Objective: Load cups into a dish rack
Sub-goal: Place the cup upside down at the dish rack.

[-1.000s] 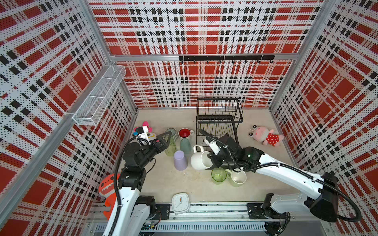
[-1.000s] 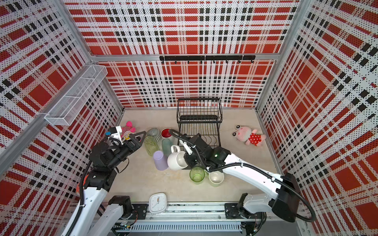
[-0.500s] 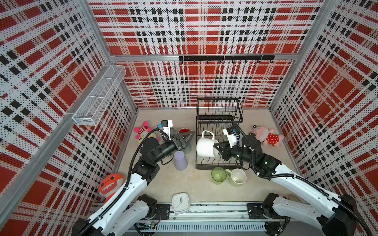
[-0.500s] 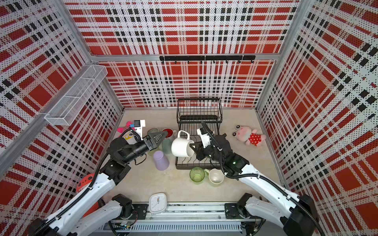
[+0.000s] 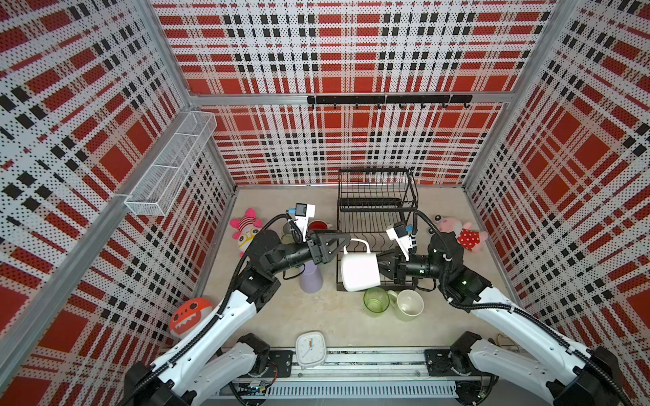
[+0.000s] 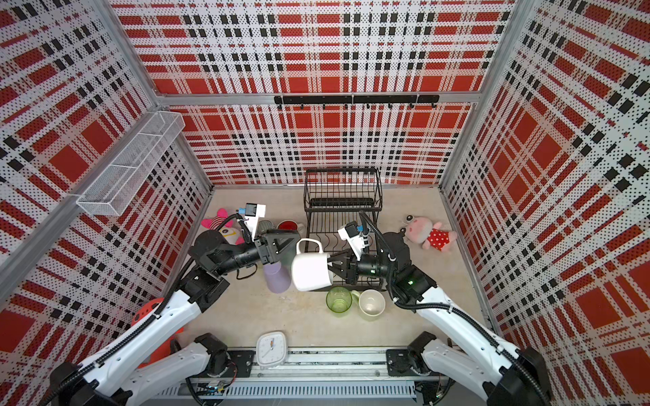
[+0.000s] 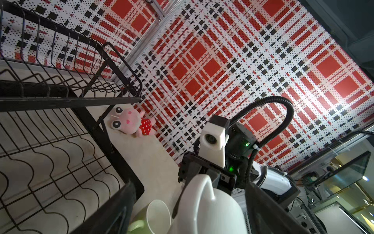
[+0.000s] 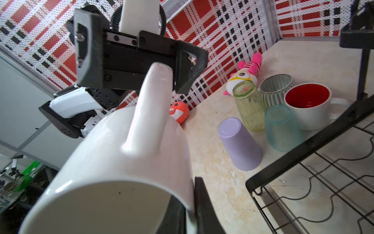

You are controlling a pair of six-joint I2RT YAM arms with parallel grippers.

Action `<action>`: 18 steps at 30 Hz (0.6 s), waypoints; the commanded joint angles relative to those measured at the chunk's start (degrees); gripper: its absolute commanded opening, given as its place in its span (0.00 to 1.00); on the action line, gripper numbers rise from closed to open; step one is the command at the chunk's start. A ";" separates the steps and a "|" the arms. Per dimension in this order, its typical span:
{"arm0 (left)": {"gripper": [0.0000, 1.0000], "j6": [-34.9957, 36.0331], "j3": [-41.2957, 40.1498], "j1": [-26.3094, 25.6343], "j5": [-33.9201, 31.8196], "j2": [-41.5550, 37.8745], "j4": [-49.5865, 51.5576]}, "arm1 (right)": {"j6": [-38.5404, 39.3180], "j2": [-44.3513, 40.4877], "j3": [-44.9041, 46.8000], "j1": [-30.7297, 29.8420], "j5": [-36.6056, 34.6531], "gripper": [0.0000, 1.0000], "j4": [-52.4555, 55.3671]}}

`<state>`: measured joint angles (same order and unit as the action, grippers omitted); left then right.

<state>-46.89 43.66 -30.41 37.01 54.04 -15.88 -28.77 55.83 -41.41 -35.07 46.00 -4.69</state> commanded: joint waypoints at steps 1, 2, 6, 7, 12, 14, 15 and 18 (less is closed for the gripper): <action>0.83 -1.21 -0.22 -0.70 3.99 -0.13 -3.37 | -1.61 0.87 -2.83 0.18 5.51 0.00 -7.19; 0.80 -2.74 -0.72 -1.06 5.40 0.16 -5.35 | -1.80 1.28 -3.13 0.18 5.76 0.00 -7.23; 0.75 -4.08 -1.20 -2.51 5.88 0.54 -6.38 | 0.14 2.08 -4.97 0.09 4.20 0.00 -3.71; 0.74 -4.25 -1.39 -2.80 5.79 0.47 -6.36 | 0.45 2.24 -4.95 0.12 4.00 0.00 -3.47; 0.65 -5.21 -2.78 -3.16 5.49 1.40 -6.36 | -0.40 3.04 -4.40 0.09 4.69 0.00 -5.84; 0.61 -5.40 -2.88 -3.41 5.35 2.00 -6.36 | -0.32 3.86 -4.55 0.09 5.04 0.00 -5.94; 0.60 -5.44 -2.88 -3.55 5.36 2.31 -6.36 | -0.23 4.19 -4.64 0.09 5.23 0.00 -6.03; 0.55 -5.55 -2.62 -4.11 5.26 3.06 -6.54 | 0.31 5.56 -5.29 0.09 5.59 0.00 -5.41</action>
<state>-52.31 41.52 -33.78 41.58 56.73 -20.56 -29.02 60.97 -43.62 -35.07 49.36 -5.87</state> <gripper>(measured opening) 0.562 0.114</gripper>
